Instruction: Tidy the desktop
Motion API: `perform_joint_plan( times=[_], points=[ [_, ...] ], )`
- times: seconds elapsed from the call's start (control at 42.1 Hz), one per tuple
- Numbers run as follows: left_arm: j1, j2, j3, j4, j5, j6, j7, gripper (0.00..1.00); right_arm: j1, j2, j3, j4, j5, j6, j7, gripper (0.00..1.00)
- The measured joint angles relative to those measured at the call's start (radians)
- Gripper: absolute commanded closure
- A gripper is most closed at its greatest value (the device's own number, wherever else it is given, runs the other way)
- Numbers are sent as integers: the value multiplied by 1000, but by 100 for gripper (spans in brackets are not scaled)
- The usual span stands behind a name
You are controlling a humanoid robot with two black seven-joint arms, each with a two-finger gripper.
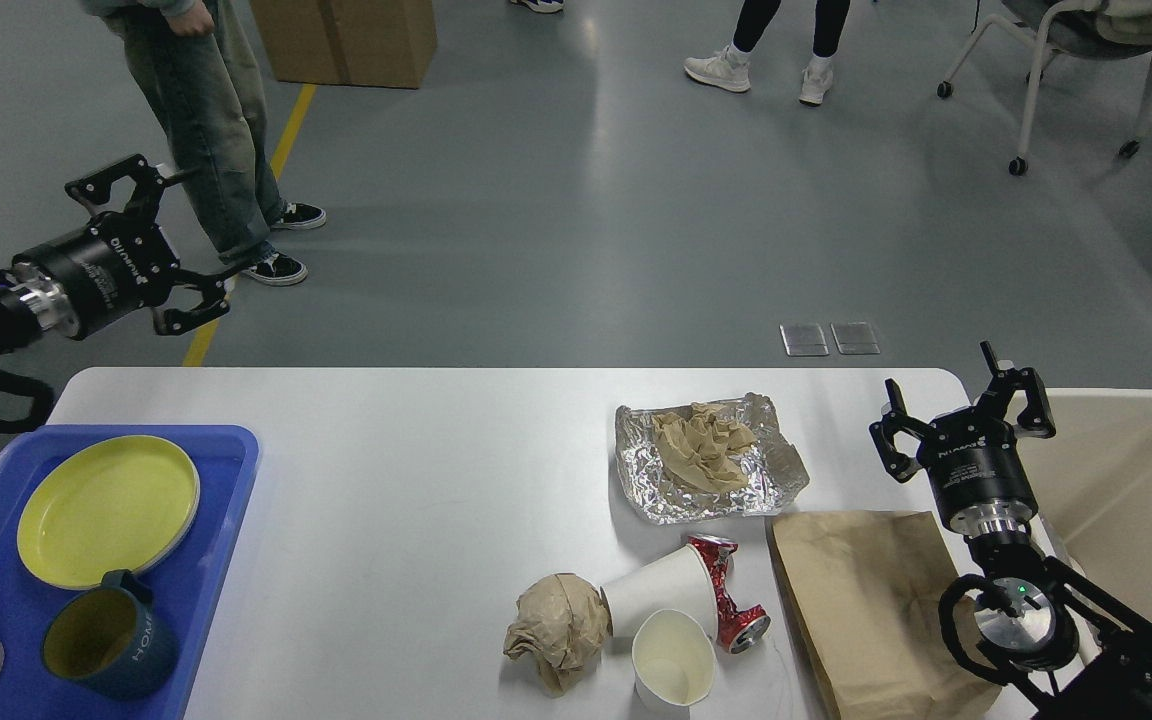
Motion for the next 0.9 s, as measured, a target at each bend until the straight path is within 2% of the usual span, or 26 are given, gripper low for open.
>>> perform_joint_plan(
  times=[0.095, 0.285, 0.499, 0.665, 0.903],
  points=[
    [105, -100, -179, 6, 15, 60, -17, 4, -1, 0, 0, 0, 0, 0, 0, 0],
    [286, -274, -540, -21, 248, 74, -86, 4, -1, 0, 0, 0, 0, 0, 0, 0],
    [513, -436, -952, -215, 623, 74, -95, 4, 0, 0, 0, 0, 0, 0, 0, 0],
    [634, -492, -1049, -287, 717, 65, -97, 4, 0, 0, 0, 0, 0, 0, 0, 0],
    [679, -481, -1076, -297, 716, 16, -109, 4, 0, 0, 0, 0, 0, 0, 0, 0]
  ],
)
